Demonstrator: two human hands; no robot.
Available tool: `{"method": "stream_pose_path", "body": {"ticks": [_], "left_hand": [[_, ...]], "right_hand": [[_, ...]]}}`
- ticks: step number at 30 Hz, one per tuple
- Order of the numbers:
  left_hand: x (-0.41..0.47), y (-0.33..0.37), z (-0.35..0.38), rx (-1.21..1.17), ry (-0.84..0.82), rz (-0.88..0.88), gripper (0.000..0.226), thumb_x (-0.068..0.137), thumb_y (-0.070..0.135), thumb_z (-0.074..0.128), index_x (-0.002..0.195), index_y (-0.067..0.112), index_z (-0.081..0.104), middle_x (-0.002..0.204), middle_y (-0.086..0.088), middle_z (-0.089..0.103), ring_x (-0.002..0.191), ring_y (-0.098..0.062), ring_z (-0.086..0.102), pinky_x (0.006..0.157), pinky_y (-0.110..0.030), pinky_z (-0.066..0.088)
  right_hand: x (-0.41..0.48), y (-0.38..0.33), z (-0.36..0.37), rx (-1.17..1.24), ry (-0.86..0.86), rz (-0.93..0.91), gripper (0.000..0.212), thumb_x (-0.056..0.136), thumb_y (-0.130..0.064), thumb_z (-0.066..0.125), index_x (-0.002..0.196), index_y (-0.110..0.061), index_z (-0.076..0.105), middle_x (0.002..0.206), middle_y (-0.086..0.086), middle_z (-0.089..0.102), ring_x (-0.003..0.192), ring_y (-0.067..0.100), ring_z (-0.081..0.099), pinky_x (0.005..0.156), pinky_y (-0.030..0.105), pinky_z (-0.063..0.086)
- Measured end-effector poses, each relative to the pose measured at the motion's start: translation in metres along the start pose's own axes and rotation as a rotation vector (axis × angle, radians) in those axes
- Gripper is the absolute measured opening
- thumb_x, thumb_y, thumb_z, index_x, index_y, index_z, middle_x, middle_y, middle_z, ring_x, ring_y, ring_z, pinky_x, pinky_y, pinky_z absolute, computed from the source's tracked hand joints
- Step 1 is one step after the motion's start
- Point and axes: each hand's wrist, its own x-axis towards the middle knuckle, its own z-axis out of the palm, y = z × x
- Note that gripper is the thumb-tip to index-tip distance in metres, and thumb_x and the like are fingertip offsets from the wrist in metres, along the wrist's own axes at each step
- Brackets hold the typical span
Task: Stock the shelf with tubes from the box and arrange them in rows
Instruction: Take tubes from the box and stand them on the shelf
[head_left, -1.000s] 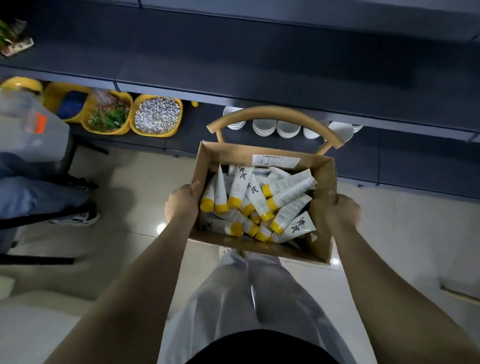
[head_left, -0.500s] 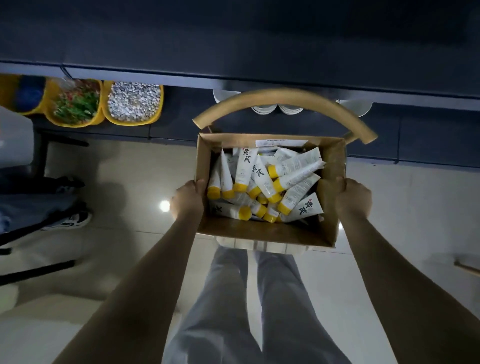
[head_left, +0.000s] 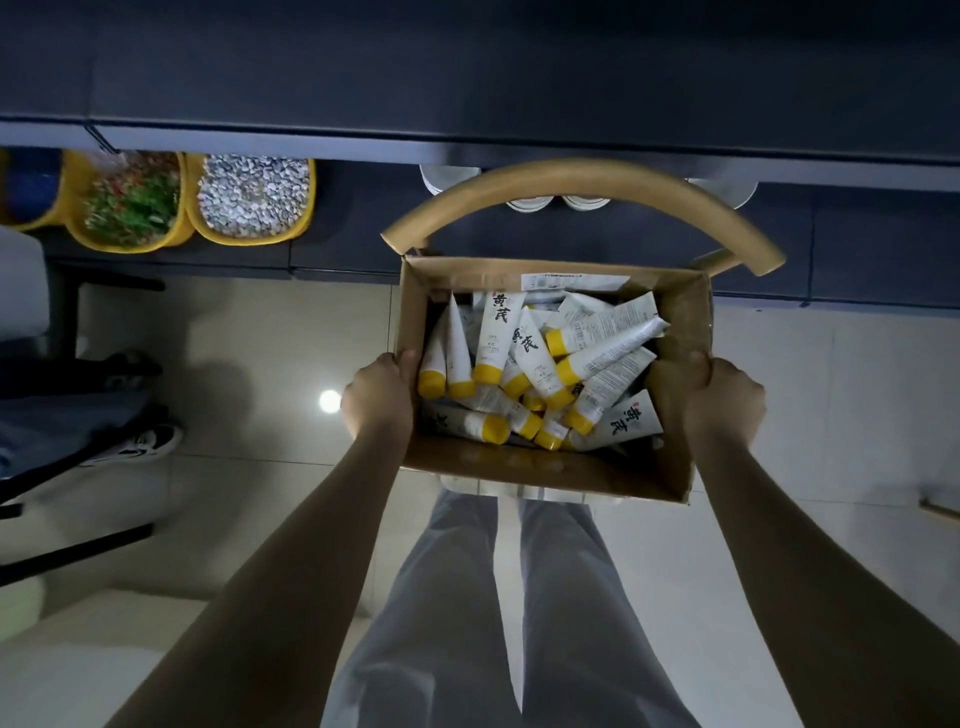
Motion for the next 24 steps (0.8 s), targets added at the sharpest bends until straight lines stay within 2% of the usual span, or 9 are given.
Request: {"method": "stream_pose_path", "body": {"ticks": [3,6,7,10,13,15,17,20,24], "left_hand": [[0.000,0.001,0.008,-0.007,0.036,-0.037,0.050,0.101,0.044,0.025,0.107,0.007,0.058,0.100,-0.017,0.065,0.093,-0.036,0.060,0.066,-0.033,0.036],[-0.006,-0.002,0.010,-0.122,0.055,-0.068,0.049,0.101,0.044,0.027,0.107,0.008,0.059,0.101,-0.017,0.065,0.093,-0.036,0.059,0.069,-0.034,0.036],[-0.008,-0.002,0.011,-0.211,0.062,-0.074,0.046,0.101,0.043,0.029,0.108,0.008,0.059,0.104,-0.016,0.065,0.096,-0.036,0.059,0.071,-0.034,0.036],[-0.027,0.006,0.010,-0.439,0.182,0.028,0.039,0.098,0.037,0.042,0.127,0.011,0.050,0.128,-0.009,0.057,0.118,-0.030,0.052,0.086,-0.035,0.040],[-0.049,0.023,0.012,-0.446,0.379,0.235,0.043,0.095,0.034,0.050,0.134,0.015,0.047,0.139,-0.004,0.049,0.127,-0.025,0.043,0.103,-0.041,0.038],[-0.045,0.036,0.021,-0.475,0.289,0.344,0.041,0.094,0.034,0.052,0.132,0.018,0.050,0.132,-0.004,0.054,0.123,-0.023,0.047,0.103,-0.040,0.041],[-0.029,0.048,0.035,-0.495,0.113,0.406,0.043,0.094,0.035,0.053,0.132,0.018,0.049,0.133,-0.002,0.054,0.125,-0.021,0.047,0.104,-0.038,0.040],[-0.003,0.059,0.051,-0.552,-0.048,0.349,0.043,0.093,0.033,0.055,0.132,0.017,0.048,0.132,-0.005,0.053,0.121,-0.021,0.050,0.095,-0.029,0.039],[0.018,0.066,0.060,-0.547,-0.125,0.273,0.042,0.093,0.031,0.056,0.132,0.018,0.048,0.129,-0.005,0.056,0.117,-0.023,0.053,0.088,-0.029,0.040]], "right_hand": [[0.000,0.002,0.007,0.017,0.036,0.013,0.049,0.101,-0.038,0.026,0.105,-0.004,0.061,0.098,0.019,0.066,0.085,0.033,0.060,0.078,0.038,0.049],[-0.002,0.005,0.007,0.104,0.016,0.023,0.044,0.101,-0.037,0.030,0.105,-0.006,0.061,0.094,0.012,0.064,0.078,0.024,0.053,0.075,0.033,0.044],[-0.004,0.004,0.006,0.155,0.027,0.012,0.041,0.100,-0.038,0.033,0.109,-0.008,0.059,0.100,0.012,0.065,0.081,0.024,0.055,0.076,0.032,0.045],[-0.016,-0.001,0.009,0.226,0.220,-0.222,0.045,0.095,-0.040,0.043,0.129,-0.011,0.048,0.126,0.011,0.058,0.111,0.029,0.055,0.096,0.039,0.045],[-0.026,-0.015,0.016,0.263,0.298,-0.399,0.038,0.093,-0.037,0.049,0.123,-0.014,0.052,0.124,0.006,0.058,0.110,0.025,0.054,0.087,0.030,0.044],[-0.026,-0.024,0.025,0.280,0.226,-0.354,0.039,0.090,-0.046,0.049,0.117,-0.018,0.054,0.120,0.003,0.061,0.105,0.022,0.059,0.083,0.035,0.052],[-0.020,-0.029,0.034,0.341,0.077,-0.189,0.048,0.088,-0.052,0.052,0.118,-0.015,0.055,0.116,0.004,0.064,0.104,0.023,0.062,0.084,0.041,0.054],[-0.008,-0.030,0.042,0.436,-0.075,0.013,0.058,0.086,-0.052,0.057,0.126,-0.010,0.050,0.120,0.008,0.063,0.109,0.026,0.061,0.086,0.035,0.051],[0.003,-0.037,0.046,0.491,-0.129,0.076,0.061,0.086,-0.050,0.059,0.128,-0.007,0.047,0.123,0.010,0.060,0.112,0.026,0.057,0.076,0.026,0.040]]}}
